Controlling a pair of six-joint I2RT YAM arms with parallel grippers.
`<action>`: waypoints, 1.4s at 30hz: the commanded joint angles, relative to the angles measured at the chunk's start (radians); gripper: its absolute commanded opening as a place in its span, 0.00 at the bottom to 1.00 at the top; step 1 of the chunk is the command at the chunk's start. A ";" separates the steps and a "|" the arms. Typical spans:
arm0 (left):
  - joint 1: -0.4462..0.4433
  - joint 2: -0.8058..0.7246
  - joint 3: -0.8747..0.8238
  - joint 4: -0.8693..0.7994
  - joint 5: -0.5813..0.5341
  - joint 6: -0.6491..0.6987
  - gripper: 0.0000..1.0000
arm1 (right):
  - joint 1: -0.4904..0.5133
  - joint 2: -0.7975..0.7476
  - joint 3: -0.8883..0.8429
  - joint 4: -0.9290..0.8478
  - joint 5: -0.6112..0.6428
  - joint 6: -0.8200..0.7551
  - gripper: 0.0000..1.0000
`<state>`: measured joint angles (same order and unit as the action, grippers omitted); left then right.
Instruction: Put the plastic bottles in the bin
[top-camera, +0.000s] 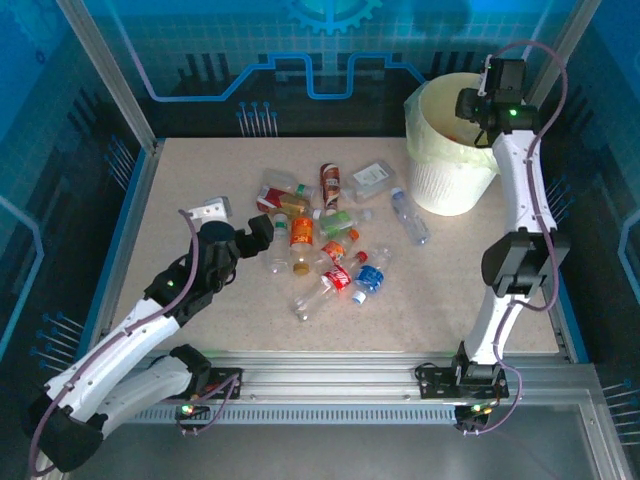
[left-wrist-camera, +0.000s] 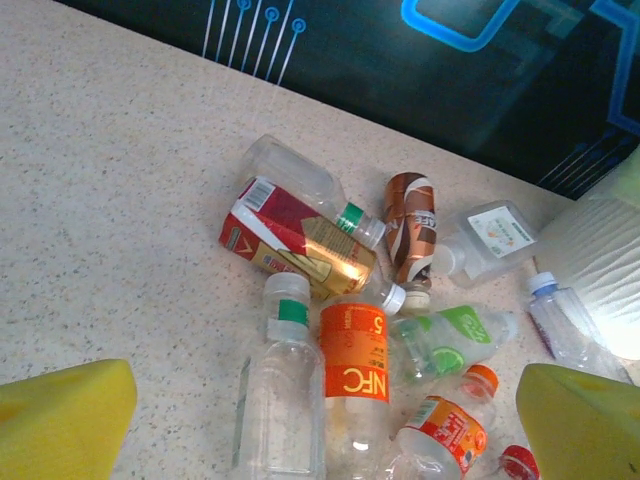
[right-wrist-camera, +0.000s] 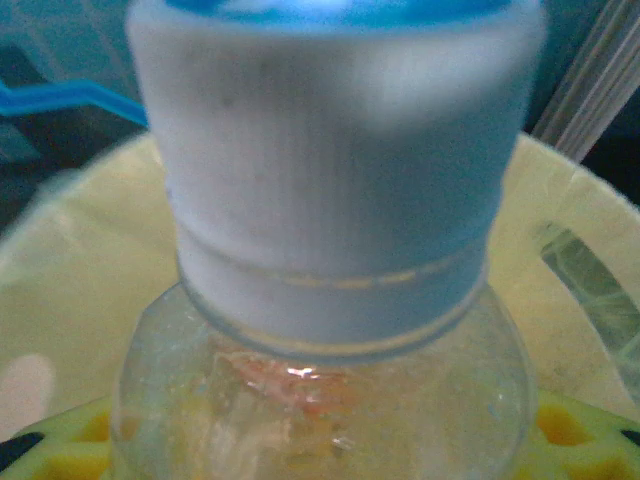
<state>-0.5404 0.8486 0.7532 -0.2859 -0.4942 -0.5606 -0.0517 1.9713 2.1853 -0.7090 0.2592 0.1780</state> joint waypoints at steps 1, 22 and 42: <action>0.012 -0.006 -0.021 -0.024 -0.024 -0.033 0.99 | -0.005 0.063 0.060 -0.061 0.067 -0.007 0.51; 0.031 0.089 -0.018 -0.091 -0.028 -0.055 0.99 | 0.019 0.078 0.098 -0.092 0.056 -0.011 0.81; 0.031 0.130 -0.018 -0.051 0.011 -0.066 0.99 | 0.068 -0.385 -0.229 -0.025 -0.099 -0.003 1.00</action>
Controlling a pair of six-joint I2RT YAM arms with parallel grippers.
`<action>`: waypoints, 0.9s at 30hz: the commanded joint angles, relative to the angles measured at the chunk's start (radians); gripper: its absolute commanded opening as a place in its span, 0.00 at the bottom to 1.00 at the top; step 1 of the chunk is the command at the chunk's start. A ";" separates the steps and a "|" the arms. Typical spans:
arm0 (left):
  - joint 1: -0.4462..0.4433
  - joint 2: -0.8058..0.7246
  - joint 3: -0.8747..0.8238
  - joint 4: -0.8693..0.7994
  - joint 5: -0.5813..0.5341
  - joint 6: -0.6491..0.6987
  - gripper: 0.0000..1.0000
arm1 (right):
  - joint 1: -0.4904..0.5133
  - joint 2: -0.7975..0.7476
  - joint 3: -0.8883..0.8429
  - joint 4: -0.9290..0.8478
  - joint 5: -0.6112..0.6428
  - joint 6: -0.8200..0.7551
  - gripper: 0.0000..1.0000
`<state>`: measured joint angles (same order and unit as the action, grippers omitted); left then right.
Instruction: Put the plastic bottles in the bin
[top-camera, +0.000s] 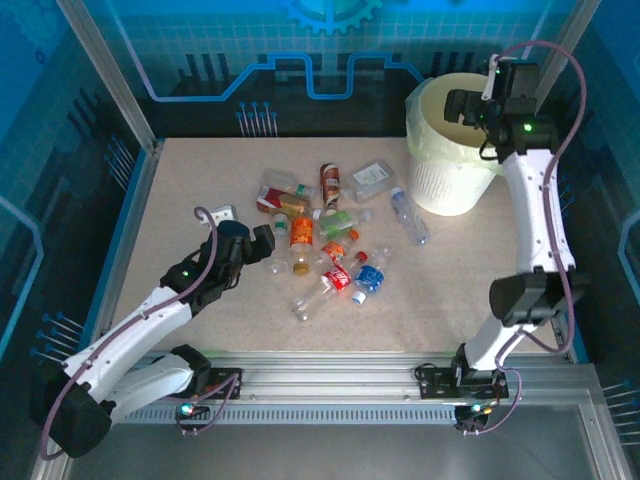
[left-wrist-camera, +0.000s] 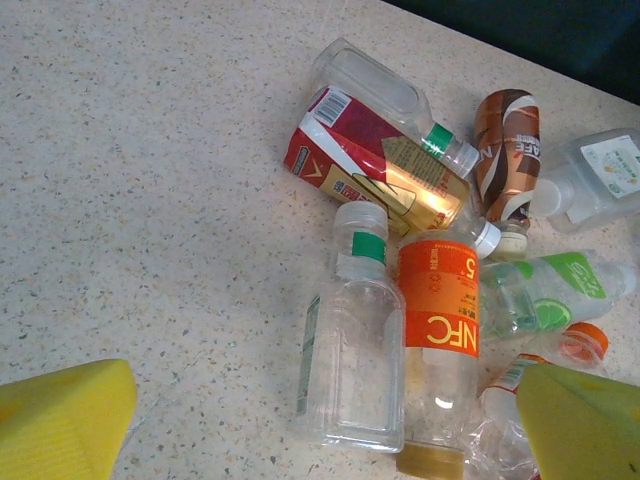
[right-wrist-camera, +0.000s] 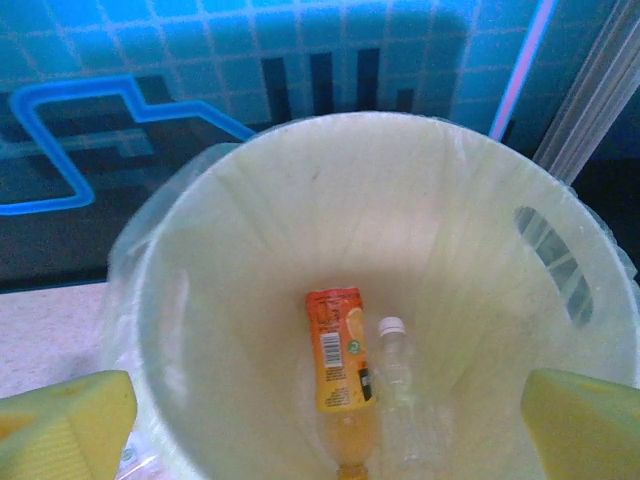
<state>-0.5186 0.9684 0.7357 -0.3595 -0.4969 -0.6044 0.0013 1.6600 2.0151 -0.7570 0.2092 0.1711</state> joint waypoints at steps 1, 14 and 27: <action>0.009 0.015 0.000 0.028 0.019 -0.022 0.99 | 0.019 -0.118 -0.108 0.037 -0.067 0.015 1.00; 0.012 0.140 0.053 0.057 0.071 -0.035 0.99 | 0.035 -0.583 -0.941 0.349 -0.179 0.117 1.00; 0.013 0.153 0.037 0.097 0.083 -0.042 0.99 | 0.104 -0.468 -1.229 0.555 -0.156 0.142 1.00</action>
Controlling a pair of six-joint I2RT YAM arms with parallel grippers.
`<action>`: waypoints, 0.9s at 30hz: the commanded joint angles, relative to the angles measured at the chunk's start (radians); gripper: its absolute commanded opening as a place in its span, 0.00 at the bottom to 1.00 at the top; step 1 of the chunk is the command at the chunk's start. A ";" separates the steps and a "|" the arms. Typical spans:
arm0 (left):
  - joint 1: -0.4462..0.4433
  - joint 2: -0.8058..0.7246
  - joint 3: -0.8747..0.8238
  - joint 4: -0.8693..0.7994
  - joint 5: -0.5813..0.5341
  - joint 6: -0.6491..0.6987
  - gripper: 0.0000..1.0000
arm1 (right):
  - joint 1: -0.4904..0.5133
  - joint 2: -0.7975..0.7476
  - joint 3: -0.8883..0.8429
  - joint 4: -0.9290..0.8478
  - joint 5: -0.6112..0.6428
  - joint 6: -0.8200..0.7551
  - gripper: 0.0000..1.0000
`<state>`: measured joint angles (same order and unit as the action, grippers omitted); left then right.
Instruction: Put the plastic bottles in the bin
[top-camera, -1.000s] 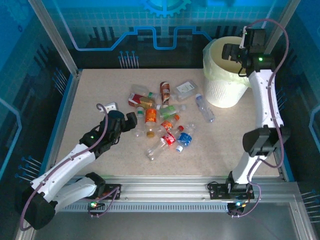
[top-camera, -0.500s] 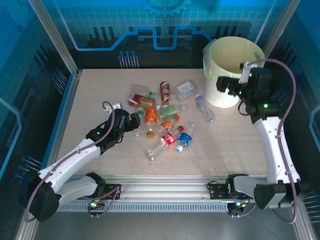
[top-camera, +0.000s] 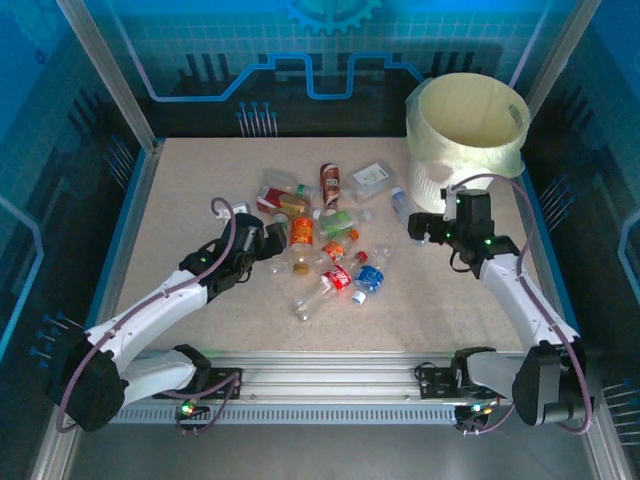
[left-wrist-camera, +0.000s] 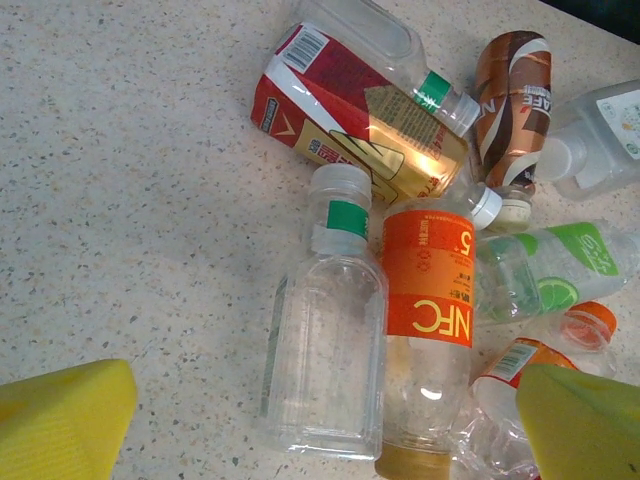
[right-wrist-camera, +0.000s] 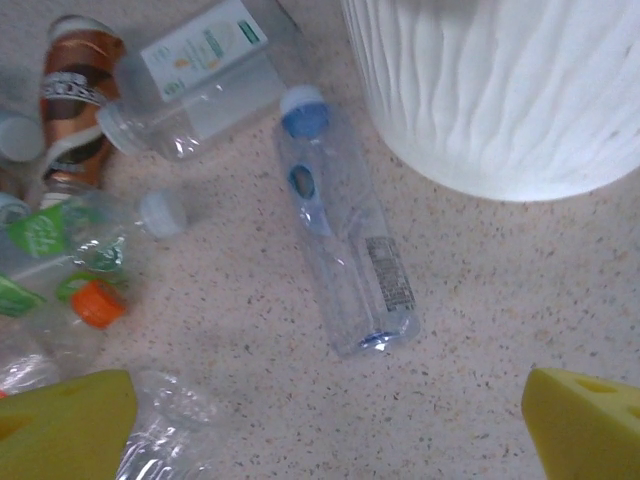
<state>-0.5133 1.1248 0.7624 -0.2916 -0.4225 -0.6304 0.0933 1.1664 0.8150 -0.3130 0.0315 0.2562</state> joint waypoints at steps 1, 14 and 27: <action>0.007 -0.006 0.009 0.028 0.004 -0.015 0.99 | 0.012 0.042 -0.038 0.135 0.026 0.077 1.00; 0.013 -0.023 -0.006 0.029 0.005 0.014 0.99 | 0.048 0.312 0.037 0.205 0.163 0.145 1.00; 0.038 -0.093 -0.087 0.086 -0.012 0.011 0.99 | 0.191 0.667 0.352 -0.060 0.287 0.128 0.95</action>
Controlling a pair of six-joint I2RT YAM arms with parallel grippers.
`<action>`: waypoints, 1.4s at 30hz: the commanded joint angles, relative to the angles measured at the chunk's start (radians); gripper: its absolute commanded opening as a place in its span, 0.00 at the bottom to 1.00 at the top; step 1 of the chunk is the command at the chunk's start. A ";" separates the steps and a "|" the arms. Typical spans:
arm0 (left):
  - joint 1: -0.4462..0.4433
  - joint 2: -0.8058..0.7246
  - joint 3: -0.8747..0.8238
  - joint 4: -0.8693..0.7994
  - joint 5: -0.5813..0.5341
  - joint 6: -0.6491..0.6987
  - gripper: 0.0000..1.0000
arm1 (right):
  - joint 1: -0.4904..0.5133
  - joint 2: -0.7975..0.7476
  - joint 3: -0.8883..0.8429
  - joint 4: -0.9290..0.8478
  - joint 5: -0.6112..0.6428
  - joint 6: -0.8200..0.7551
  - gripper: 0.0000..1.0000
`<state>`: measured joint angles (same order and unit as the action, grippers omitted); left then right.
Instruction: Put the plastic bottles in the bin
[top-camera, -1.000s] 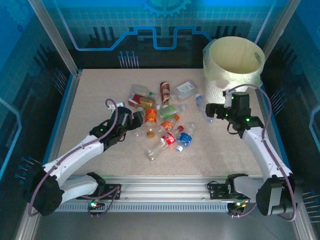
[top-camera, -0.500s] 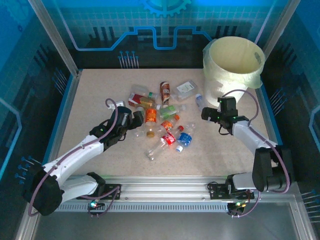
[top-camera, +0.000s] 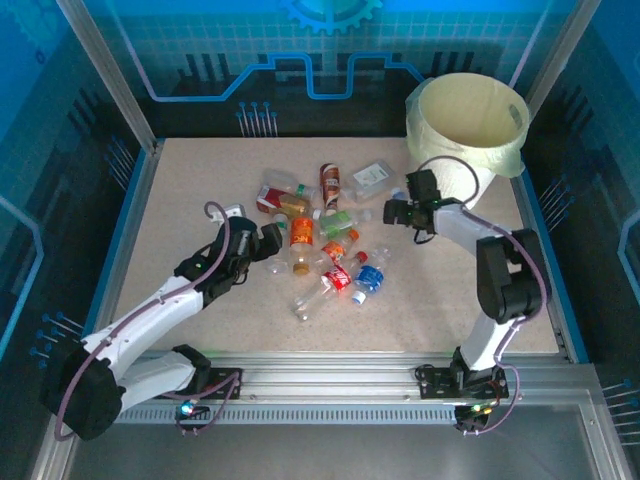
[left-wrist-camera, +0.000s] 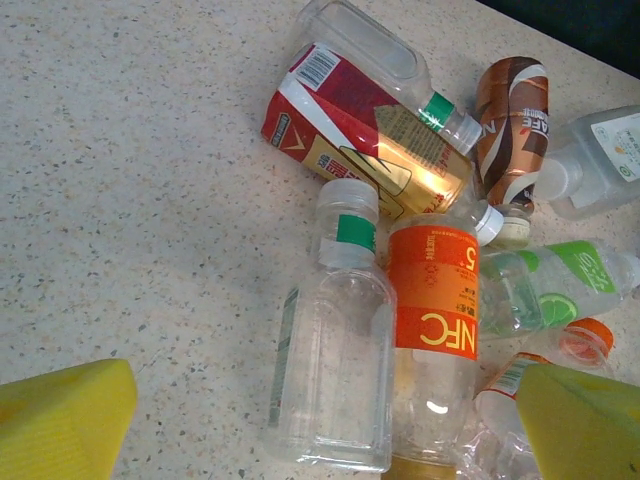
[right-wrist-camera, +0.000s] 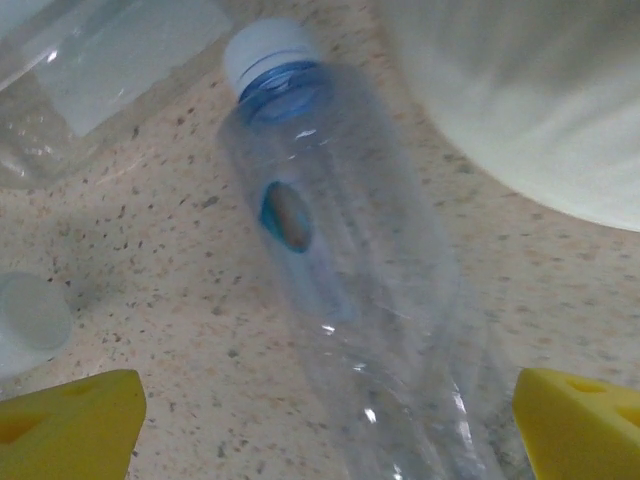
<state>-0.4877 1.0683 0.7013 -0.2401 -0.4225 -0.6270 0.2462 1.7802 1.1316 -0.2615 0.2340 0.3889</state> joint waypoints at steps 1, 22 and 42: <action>0.016 -0.047 -0.034 0.039 -0.012 0.007 0.99 | 0.046 0.074 0.053 -0.131 0.102 0.005 0.92; 0.036 -0.135 -0.106 0.055 -0.006 0.015 0.99 | 0.059 0.262 0.302 -0.319 0.139 0.090 0.75; 0.037 -0.129 -0.079 0.102 0.221 -0.018 0.99 | 0.149 0.023 0.210 -0.301 0.131 -0.059 0.42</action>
<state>-0.4599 0.9234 0.5926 -0.1658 -0.2874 -0.6304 0.3683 1.8664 1.3571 -0.5468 0.3424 0.3687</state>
